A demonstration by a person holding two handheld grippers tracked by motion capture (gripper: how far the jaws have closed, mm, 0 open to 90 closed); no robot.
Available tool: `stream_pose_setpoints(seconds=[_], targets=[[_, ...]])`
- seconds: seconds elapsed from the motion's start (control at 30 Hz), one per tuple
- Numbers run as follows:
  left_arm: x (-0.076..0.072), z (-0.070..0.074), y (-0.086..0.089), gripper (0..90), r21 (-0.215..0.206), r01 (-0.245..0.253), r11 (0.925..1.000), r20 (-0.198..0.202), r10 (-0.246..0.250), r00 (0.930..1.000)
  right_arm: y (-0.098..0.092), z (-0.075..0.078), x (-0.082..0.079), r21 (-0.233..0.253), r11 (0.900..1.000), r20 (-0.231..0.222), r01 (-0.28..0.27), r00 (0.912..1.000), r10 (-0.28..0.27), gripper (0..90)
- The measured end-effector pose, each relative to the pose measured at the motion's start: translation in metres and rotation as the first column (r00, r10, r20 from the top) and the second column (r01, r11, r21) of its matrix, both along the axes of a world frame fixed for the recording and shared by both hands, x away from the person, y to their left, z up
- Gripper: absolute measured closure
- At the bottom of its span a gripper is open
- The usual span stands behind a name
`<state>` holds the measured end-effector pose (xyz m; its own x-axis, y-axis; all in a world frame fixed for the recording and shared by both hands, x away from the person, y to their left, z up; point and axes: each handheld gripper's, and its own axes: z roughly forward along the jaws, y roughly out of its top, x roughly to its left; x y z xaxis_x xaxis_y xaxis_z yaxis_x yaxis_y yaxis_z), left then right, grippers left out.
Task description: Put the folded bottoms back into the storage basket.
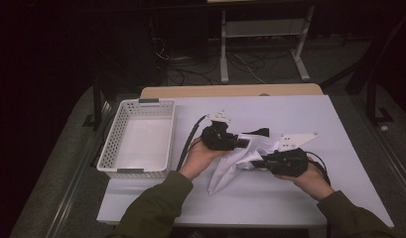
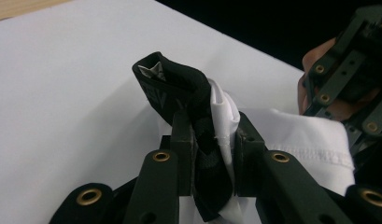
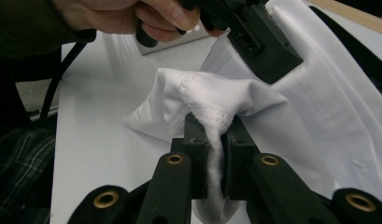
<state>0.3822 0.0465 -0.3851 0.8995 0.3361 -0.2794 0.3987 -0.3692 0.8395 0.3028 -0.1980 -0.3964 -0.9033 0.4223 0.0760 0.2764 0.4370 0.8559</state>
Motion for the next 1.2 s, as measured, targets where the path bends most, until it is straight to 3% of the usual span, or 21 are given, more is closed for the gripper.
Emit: stream_pose_setpoints(seconds=[0.33, 0.57, 0.87, 1.2], targets=[[0.010, 0.027, 0.012, 74.7, 0.015, -0.011, 0.9998, 0.016, 0.010, 0.9998, 0.008, 0.016, 0.012, 0.052, 0.999, 0.010, -0.001, 1.0000, 0.000, 81.3], [0.018, 0.045, 0.027, 74.7, 0.037, -0.016, 0.9992, 0.020, 0.016, 0.9997, 0.025, 0.030, 0.021, 0.058, 0.998, 0.030, -0.015, 0.9995, 0.014, 81.4], [0.024, 0.067, 0.052, 74.7, 0.037, -0.037, 0.9986, 0.015, 0.037, 0.9992, 0.047, 0.047, 0.035, 0.075, 0.996, 0.031, -0.042, 0.9987, 0.040, 81.3], [0.026, 0.092, 0.085, 74.7, 0.044, -0.077, 0.9961, 0.042, 0.075, 0.9963, 0.080, 0.072, 0.047, 0.073, 0.994, 0.048, -0.085, 0.9955, 0.082, 81.3]])
